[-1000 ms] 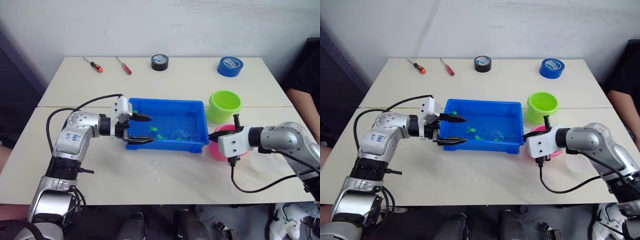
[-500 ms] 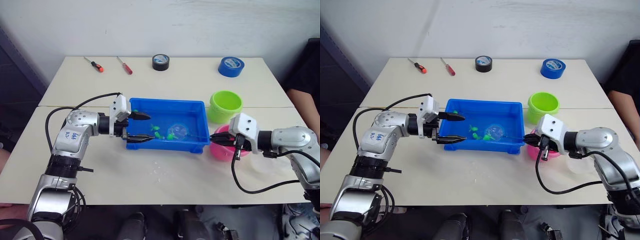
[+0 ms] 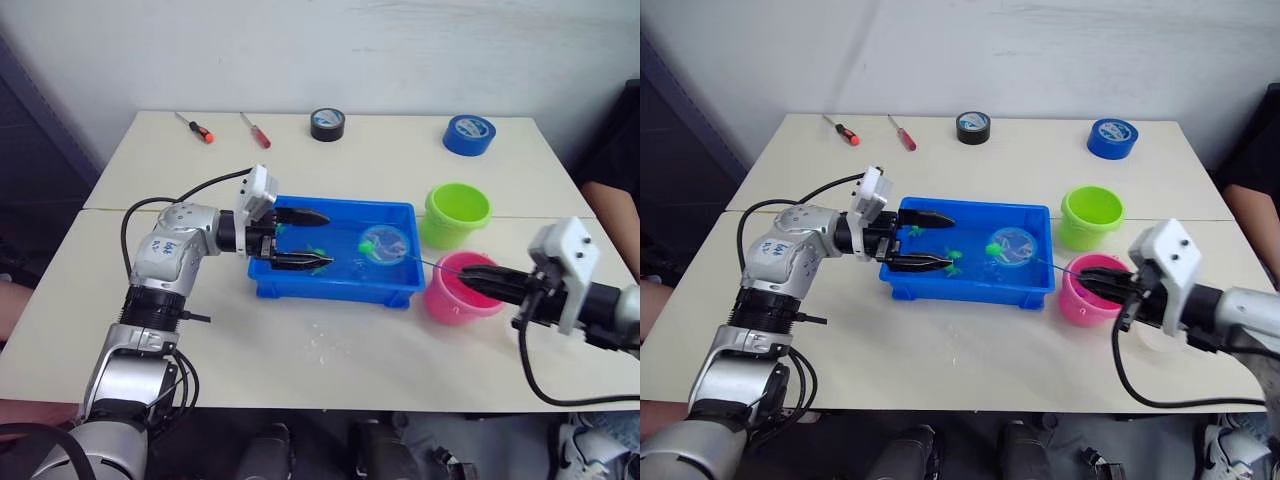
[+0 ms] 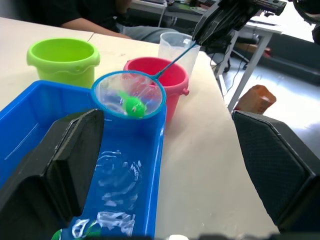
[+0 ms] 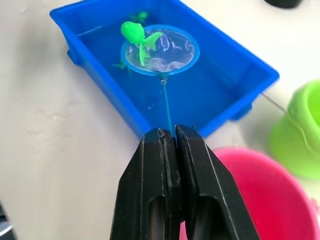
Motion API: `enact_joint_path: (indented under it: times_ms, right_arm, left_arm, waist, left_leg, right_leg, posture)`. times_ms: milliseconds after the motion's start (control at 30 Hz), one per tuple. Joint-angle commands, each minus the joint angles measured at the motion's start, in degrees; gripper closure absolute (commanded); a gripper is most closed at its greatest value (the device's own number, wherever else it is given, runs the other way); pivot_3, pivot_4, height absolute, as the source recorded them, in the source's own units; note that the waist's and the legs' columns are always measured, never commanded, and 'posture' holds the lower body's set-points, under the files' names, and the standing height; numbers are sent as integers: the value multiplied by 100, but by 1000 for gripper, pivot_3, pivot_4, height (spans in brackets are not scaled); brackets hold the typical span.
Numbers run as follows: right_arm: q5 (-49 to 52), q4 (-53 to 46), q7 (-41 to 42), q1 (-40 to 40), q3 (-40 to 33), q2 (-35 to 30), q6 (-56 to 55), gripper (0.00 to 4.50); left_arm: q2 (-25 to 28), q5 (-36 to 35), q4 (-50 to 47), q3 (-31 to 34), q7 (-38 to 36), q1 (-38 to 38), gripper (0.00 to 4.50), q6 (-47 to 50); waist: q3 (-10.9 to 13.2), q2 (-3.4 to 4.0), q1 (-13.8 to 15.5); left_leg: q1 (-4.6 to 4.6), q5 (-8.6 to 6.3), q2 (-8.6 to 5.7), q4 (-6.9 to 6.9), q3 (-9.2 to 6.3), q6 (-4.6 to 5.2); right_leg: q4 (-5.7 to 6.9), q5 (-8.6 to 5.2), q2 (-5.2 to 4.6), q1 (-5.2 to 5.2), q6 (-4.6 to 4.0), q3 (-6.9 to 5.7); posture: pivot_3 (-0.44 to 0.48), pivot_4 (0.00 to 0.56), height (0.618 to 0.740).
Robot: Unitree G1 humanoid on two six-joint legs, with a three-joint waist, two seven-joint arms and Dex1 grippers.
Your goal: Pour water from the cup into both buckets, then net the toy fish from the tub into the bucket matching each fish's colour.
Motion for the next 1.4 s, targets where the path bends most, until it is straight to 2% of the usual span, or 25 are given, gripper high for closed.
enact_joint_path:
  times_ms: [33,200,300,433,667,800,900,1133,1233,1400]
  right_arm:
    - [320,-635,-166,558,-1194,98,307,4500]
    - [413,-1142,-179,1696,-2702,573,521,4500]
    - [82,-1350,-150,2296,-3086,777,312,4500]
    - [-639,-1513,-158,3067,-3197,986,-376,4500]
    - [88,-1461,-434,3054,-3151,1249,-381,4500]
    - [735,-1334,-879,2635,-3103,976,-58,4500]
    - [748,-1016,-1121,2178,-2723,554,78,4500]
    - [104,399,-1683,522,-897,-505,-28,4500]
    - [-461,1183,-1877,-278,47,-739,-316,4500]
    - [-1391,2128,-2001,-1192,1104,-882,-924,4500]
  left_arm:
    - [-183,20,289,-99,-249,-312,53,-263]
    - [-548,138,937,-256,-525,-720,53,-621]
    - [-712,199,1250,-316,-637,-899,53,-822]
    - [-938,298,1675,-322,-753,-1116,53,-1101]
    - [-1060,387,2041,-239,-854,-1267,53,-1317]
    - [-999,430,1987,-217,-831,-1191,53,-1346]
    - [-961,410,1899,-158,-754,-1140,53,-1269]
    - [-1071,541,2329,157,174,-1384,53,-1358]
    - [-1086,683,2495,150,371,-1483,53,-1525]
    - [-1118,799,2635,171,552,-1546,53,-1710]
  waist:
    - [0,0,5]
    - [-2,-3,30]
    - [-2,-3,43]
    - [-2,-3,-1]
    - [-2,-4,-52]
    - [-2,-4,-57]
    - [-2,-4,-68]
    - [-2,-4,-106]
    - [-1,-4,-109]
    - [-2,-4,-113]
  left_leg:
    - [0,-2,0,0,2,4]
    - [4,-4,0,-1,0,7]
    - [2,-5,-4,0,1,10]
    - [10,-6,-7,-8,8,15]
    - [17,-5,-3,-10,9,12]
    - [17,-5,-3,-9,9,12]
    - [18,-5,-3,-9,8,12]
    - [13,-4,-3,-8,2,12]
    - [8,-3,-6,-5,6,11]
    - [5,1,-7,-6,8,4]
  right_leg:
    - [-1,0,0,1,0,2]
    - [-2,0,2,7,1,0]
    - [-4,0,1,9,1,0]
    - [-9,3,2,13,5,8]
    - [-5,2,3,14,5,11]
    - [-5,3,1,14,5,12]
    - [-5,2,1,15,5,12]
    - [-4,2,2,12,5,6]
    - [-4,2,-1,6,5,7]
    - [0,2,-1,-2,5,7]
  posture:
    - [0,150,736]
    - [0,150,736]
    - [0,150,736]
    - [0,150,736]
    - [0,150,736]
    - [0,150,736]
    - [0,150,736]
    - [0,150,736]
    - [0,150,736]
    - [0,150,736]
